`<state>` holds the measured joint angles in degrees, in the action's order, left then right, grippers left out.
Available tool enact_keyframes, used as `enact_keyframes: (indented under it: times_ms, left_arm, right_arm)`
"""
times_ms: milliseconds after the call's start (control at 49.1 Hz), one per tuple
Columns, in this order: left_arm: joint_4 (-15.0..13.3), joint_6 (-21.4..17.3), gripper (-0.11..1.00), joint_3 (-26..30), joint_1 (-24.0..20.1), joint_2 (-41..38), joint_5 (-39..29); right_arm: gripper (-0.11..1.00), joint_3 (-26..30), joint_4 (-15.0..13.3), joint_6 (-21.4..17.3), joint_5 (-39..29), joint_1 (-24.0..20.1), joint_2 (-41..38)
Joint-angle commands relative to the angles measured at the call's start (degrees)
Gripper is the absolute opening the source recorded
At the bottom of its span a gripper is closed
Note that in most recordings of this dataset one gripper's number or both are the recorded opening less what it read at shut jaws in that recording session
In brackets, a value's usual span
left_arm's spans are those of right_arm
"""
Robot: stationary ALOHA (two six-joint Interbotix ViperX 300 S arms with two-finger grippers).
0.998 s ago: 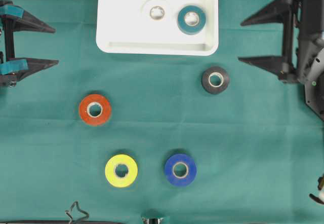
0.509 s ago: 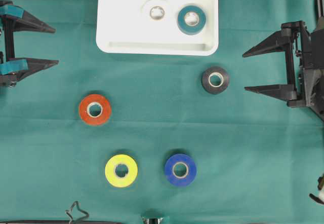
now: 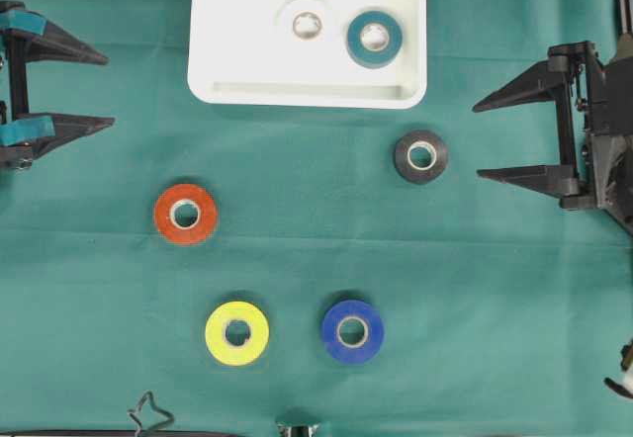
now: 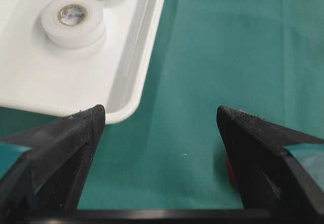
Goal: Pick up the tape from a random location and place it into the white case.
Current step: 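Move the left gripper over the orange-red tape roll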
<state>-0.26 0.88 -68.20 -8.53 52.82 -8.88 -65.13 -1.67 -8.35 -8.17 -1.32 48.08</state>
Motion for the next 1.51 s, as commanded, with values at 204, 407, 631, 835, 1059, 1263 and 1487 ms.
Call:
enact_keyframes:
  times_ms: [204,407,631,835,1059,1263,1487]
  left_arm:
    - [-0.1,0.0,0.98,0.6,4.7,-0.3,0.1]
    - [-0.1,0.1,0.98,0.6,11.4,0.2,-0.9]
    - [-0.2,0.1,0.98,0.7,12.8,0.1,-0.9]
    - [-0.2,0.1,0.98,0.8,12.7,-0.7,0.6]
    - [-0.2,-0.1,0.98,1.9,12.7,-4.3,7.1]
    - [-0.2,-0.4,0.98,4.4,13.0,-11.0,10.8]
    - [-0.1,-0.9,0.98,9.7,13.8,-19.5,11.4]
  right_arm:
    - [0.87,0.7,-0.1,0.1,0.4,-0.1,-0.1]
    - [0.87,0.7,-0.1,0.1,0.0,-0.1,-0.1]
    - [0.87,0.7,-0.1,0.1,0.0,-0.1,-0.1]
    - [0.87,0.8,-0.1,0.1,-0.1,-0.1,-0.1]
    - [0.87,0.8,-0.2,0.2,0.0,-0.1,-0.1]
    - [0.87,0.8,-0.2,0.4,0.0,-0.1,-0.1]
    - [0.87,0.8,-0.2,0.4,0.0,-0.1,-0.1]
